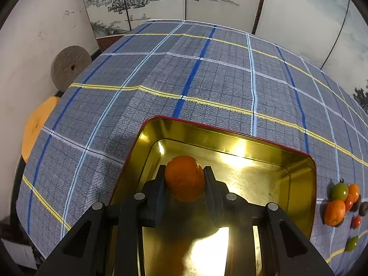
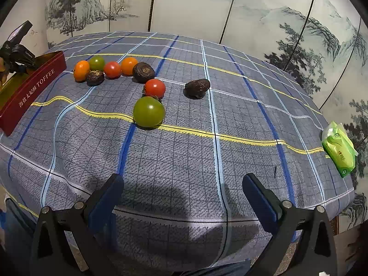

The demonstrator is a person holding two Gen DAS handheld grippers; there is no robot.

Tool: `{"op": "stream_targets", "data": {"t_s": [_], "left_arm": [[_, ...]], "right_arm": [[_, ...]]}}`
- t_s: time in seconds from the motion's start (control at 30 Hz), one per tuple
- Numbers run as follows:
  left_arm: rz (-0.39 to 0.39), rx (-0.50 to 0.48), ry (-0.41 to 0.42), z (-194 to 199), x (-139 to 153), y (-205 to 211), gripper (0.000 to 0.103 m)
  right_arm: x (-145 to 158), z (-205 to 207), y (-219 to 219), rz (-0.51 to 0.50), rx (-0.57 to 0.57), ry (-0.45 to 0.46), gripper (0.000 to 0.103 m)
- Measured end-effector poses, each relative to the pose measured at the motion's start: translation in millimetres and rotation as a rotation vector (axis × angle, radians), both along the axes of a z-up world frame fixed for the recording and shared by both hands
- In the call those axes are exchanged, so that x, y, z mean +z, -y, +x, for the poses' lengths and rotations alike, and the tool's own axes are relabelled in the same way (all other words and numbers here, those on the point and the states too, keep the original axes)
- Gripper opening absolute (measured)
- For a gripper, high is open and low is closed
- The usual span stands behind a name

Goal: Organize fruits
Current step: 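Carry the orange over the tin with the left gripper and release, then grasp the green tomato with the right gripper and lift it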

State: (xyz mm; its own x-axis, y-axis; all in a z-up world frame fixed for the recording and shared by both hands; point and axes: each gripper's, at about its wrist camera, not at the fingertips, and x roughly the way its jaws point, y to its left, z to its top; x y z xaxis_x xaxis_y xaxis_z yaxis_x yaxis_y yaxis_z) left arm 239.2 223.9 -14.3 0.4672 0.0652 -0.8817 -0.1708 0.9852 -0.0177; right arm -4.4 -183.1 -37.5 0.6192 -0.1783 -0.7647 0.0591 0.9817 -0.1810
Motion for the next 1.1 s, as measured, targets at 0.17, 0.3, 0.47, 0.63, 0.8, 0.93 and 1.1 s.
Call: {"op": "stream_targets", "data": {"t_s": [0.17,0.3,0.47,0.63,0.8,0.93,1.1], "left_arm": [[0.004,0.000,-0.009,2,-6,0,0.033],[0.007,-0.006,-0.021,3,-11,-1,0.034],[-0.016,0.002,-0.012,-5,-6,-2,0.043],[0.000,-0.007,0.096,-28,21,-2,0.077],[-0.015,-0.033,0.237,-69,55,0,0.078],[-0.058,-0.042,0.376,-129,76,7,0.087],[-0.112,-0.083,0.431,-200,71,21,0.088]], "right_arm": [[0,2,-3,-0.010,0.007,-0.004,0.102],[2,-2,-2,-0.016,0.003,0.001,0.102],[5,-7,4,-0.012,-0.017,0.007,0.102],[9,-12,11,-0.002,-0.036,0.024,0.102],[10,-6,24,0.015,-0.059,0.053,0.102],[10,12,25,0.056,-0.031,0.072,0.102],[11,47,15,0.182,0.039,0.041,0.093]]}}
